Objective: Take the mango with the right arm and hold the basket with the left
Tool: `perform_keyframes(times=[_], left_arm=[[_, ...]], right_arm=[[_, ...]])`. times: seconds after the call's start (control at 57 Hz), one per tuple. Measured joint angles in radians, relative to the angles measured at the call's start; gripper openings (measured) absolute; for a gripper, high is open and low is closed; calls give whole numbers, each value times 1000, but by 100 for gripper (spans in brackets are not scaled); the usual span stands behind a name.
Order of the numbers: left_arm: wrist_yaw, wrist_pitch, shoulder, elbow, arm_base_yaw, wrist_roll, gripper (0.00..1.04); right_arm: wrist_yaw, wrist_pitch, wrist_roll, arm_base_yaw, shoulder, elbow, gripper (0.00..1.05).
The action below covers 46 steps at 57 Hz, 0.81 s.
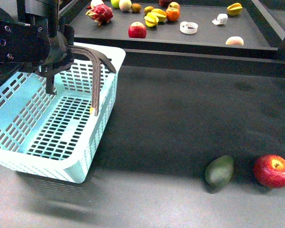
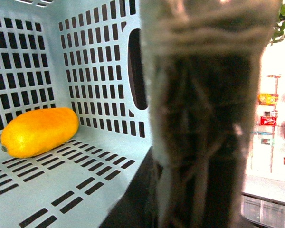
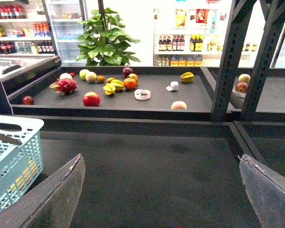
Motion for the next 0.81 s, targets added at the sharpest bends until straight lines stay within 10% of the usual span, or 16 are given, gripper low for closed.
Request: perform_keyframes(times=[0.474,0.807], left_arm=[[4,27,-120,-173,-11,163,100],[10,232,-463,-534,11,372,99]], right_arm=[[0,0,0,0,0,0,97],[0,0,0,0,0,0,97]])
